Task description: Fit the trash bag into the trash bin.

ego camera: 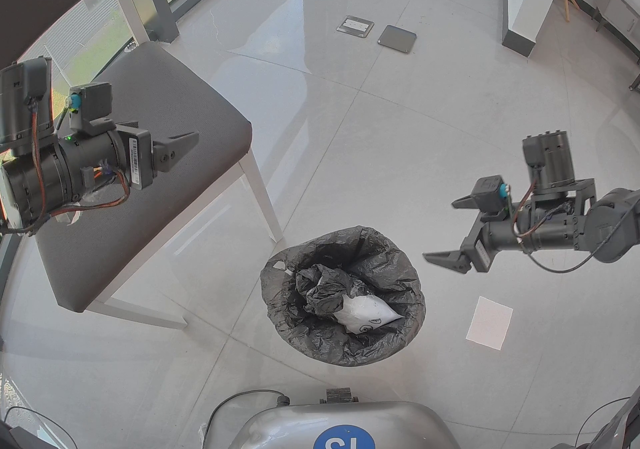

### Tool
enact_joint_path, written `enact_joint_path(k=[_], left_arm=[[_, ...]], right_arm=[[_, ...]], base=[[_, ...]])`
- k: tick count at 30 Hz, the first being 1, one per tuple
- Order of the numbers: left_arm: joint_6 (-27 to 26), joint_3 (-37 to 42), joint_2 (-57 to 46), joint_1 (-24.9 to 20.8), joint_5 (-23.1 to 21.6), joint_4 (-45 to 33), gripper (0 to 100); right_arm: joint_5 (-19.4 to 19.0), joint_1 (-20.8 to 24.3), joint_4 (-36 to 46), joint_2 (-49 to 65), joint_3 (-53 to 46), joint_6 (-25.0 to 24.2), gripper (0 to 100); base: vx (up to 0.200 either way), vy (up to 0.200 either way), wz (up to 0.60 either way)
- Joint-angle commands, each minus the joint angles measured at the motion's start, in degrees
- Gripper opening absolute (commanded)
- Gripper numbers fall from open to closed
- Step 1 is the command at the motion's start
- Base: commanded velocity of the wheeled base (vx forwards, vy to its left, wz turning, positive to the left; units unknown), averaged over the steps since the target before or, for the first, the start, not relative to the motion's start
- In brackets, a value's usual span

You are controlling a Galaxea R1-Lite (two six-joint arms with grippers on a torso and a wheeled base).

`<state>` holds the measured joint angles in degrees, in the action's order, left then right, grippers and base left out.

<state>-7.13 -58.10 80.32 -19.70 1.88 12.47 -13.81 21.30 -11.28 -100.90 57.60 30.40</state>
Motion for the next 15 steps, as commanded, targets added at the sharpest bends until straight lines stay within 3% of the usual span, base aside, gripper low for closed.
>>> enact_joint_path(k=[1,2,5,9,13,15], left_arm=[[-0.25,-0.7,-0.34,-2.27,0.67,-2.28,100],[-0.25,-0.52,-0.52,-2.27,1.9,-3.95,100],[-0.25,0.0,-1.75,-2.01,4.36,-6.41,100],[0.45,0.8,-5.97,-2.01,8.14,-12.47,100],[2.03,2.38,-11.86,-2.1,8.41,-15.72,100],[3.35,3.43,-16.78,-2.18,8.67,-16.16,100]], right_arm=[[4.06,-2.66,-0.15,6.77,-0.03,-3.07,100],[7.4,-2.84,0.29,9.85,0.06,-7.73,100],[11.18,-2.75,0.64,13.98,-0.38,-13.62,100],[16.27,-3.63,7.94,22.24,-0.91,-16.43,100],[19.7,-4.16,15.93,31.47,-1.44,-18.36,100],[23.48,-4.69,20.68,39.91,-2.23,-19.5,100]], base=[[0.0,0.0,0.0],[0.0,0.0,0.0],[0.0,0.0,0.0],[0.0,0.0,0.0],[0.0,0.0,0.0],[0.0,0.0,0.0]])
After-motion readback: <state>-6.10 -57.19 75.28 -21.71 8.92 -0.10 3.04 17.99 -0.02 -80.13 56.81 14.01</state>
